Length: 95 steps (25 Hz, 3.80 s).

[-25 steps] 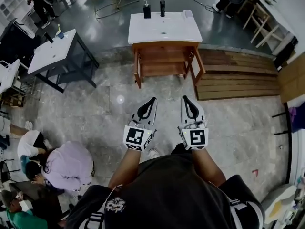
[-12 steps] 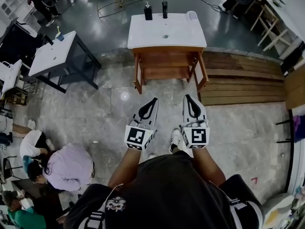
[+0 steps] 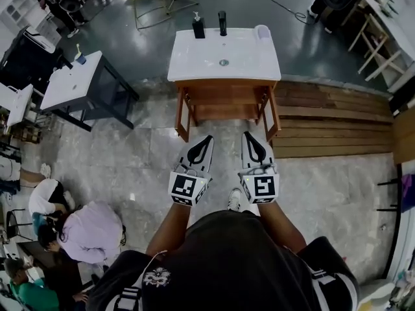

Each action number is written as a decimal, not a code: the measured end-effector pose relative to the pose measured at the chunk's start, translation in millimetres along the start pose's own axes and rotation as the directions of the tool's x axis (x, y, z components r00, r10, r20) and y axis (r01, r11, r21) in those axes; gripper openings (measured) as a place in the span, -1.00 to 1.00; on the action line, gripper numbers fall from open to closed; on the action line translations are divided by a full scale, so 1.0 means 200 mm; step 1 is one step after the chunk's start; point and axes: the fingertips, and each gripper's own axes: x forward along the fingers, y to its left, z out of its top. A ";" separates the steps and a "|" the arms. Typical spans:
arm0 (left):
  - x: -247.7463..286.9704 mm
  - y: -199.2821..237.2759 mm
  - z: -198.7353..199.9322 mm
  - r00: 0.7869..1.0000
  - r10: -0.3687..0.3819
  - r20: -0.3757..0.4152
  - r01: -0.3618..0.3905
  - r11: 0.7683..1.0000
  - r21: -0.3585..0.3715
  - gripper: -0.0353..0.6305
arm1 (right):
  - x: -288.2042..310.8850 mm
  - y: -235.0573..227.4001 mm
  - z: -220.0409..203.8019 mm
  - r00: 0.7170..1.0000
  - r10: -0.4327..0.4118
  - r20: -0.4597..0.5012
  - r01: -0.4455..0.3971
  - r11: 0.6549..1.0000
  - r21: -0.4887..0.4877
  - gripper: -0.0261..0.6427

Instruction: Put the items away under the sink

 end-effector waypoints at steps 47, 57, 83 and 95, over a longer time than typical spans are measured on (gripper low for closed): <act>1.09 1.01 -0.04 1.000 -0.001 -0.015 0.001 1.000 0.006 -0.87 | 1.37 -0.34 -0.10 0.996 0.040 -0.079 -0.043 0.998 -0.043 -0.84; 1.25 1.28 -0.04 1.000 -0.031 0.005 0.031 0.999 -0.023 -0.87 | 1.64 -0.28 -0.08 0.994 0.030 -0.106 -0.042 0.993 -0.112 -0.84; 2.05 1.48 -0.12 0.991 0.112 -0.071 -0.117 0.991 -0.065 -0.87 | 2.30 -0.73 -0.17 0.951 0.308 -0.033 -0.308 0.951 0.013 -0.85; 2.18 1.56 -0.18 0.974 0.196 -0.113 -0.206 0.975 -0.088 -0.87 | 2.45 -0.95 -0.30 0.954 0.292 -0.063 -0.288 0.955 0.077 -0.85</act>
